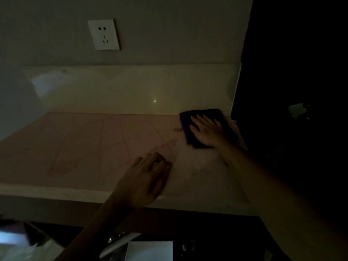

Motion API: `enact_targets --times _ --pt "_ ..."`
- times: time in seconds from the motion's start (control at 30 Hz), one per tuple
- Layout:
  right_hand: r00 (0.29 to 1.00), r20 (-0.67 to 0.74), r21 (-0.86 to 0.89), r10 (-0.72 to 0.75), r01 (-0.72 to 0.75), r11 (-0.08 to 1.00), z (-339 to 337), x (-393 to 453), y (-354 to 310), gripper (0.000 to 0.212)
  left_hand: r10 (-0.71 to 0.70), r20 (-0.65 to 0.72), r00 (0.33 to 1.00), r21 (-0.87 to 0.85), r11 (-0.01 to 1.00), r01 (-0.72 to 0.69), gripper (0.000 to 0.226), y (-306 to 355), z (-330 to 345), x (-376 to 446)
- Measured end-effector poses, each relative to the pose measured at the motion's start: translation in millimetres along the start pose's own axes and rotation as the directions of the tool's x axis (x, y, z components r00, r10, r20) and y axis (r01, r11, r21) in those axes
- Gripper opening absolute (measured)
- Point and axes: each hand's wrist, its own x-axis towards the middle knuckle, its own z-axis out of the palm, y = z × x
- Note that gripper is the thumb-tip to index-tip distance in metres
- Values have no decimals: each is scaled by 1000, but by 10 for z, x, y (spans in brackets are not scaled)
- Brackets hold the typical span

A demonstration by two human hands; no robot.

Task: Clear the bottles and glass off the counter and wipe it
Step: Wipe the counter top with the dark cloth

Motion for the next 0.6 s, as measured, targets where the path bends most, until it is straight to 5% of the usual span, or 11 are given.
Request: enact_targets --times 0.2,0.6 --pt "1000 -7 -17 9 -9 1000 15 -116 -92 58 20 -25 999 9 1000 -20 33 -41 23 -10" --pt "989 -39 20 -140 141 990 108 -2018 -855 56 -84 -73 994 -1 996 85 22 -240 -207 -340"
